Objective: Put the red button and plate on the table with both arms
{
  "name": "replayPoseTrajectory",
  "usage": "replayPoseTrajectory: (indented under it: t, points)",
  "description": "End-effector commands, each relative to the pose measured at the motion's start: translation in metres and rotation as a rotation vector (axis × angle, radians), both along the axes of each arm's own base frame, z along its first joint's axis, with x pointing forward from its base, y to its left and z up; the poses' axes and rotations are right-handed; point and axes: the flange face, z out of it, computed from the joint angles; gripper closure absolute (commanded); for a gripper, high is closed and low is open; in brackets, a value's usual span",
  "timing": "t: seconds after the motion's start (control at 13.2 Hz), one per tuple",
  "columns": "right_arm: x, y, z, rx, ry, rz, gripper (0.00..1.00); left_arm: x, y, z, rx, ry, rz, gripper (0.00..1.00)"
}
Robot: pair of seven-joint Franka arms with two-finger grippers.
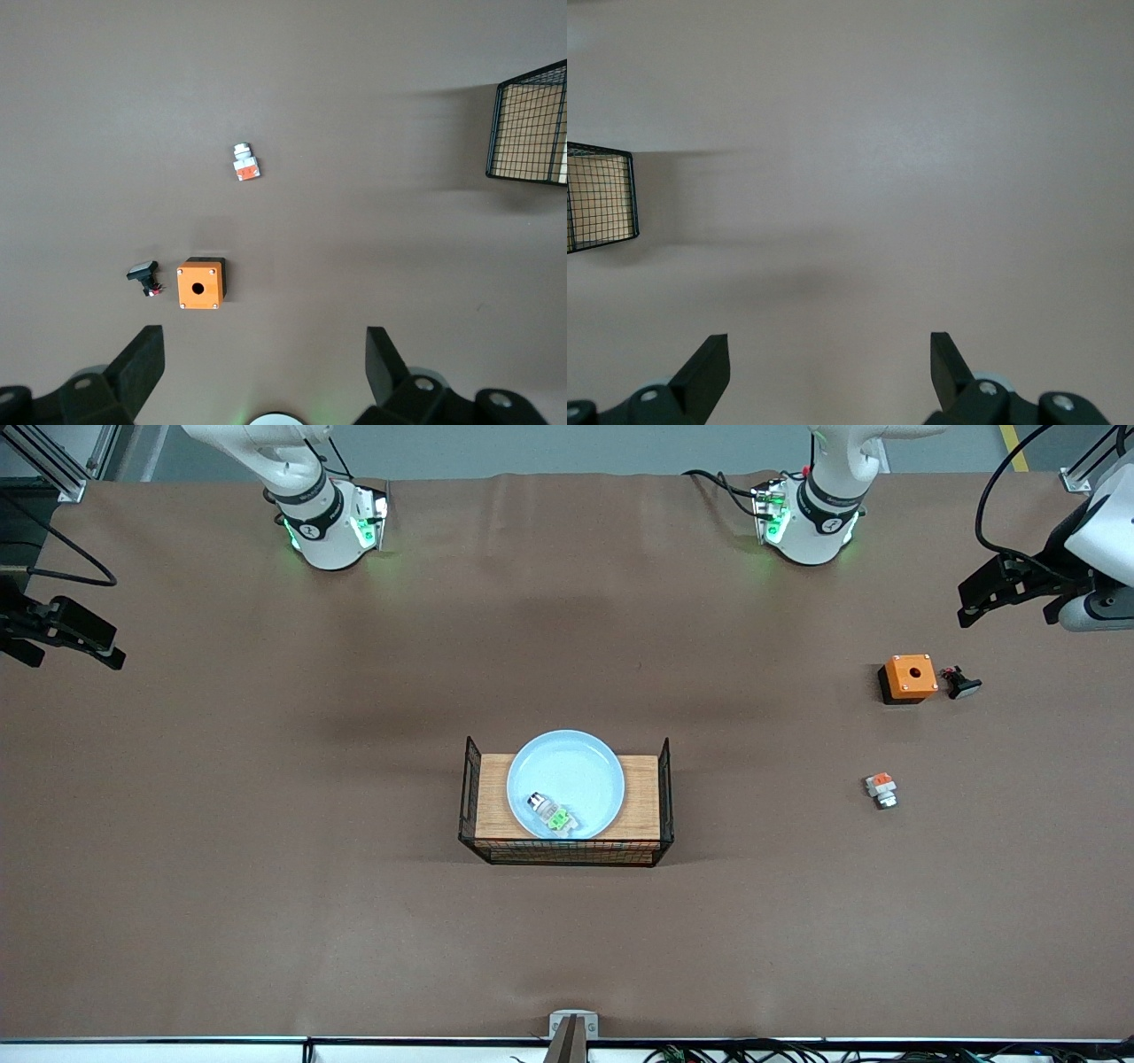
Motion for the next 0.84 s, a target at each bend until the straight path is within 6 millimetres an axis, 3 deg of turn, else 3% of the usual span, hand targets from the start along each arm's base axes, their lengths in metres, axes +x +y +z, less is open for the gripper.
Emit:
replayPoseTrajectory:
  t: [0.0,0.15,0.38,0.53,0.76]
  points:
    - [-0.001,0.002,0.002,-0.013,0.003,0.013,0.0,-0.003,-0.003,0.008,0.018,-0.015,-0.012,0.0]
    - [-0.001,0.002,0.002,-0.015,0.003,0.013,0.0,-0.001,-0.006,0.01,0.017,-0.022,-0.012,0.0]
    - [-0.001,0.002,0.002,-0.013,0.003,0.013,0.0,0.018,-0.017,0.014,-0.007,-0.038,-0.029,0.0]
    - [-0.001,0.002,0.002,-0.013,0.003,0.011,0.0,0.023,-0.041,0.006,-0.043,-0.019,-0.043,0.0]
    - [0.0,0.006,0.001,-0.013,0.004,0.017,0.0,0.039,-0.082,-0.002,-0.136,0.007,0.144,0.0]
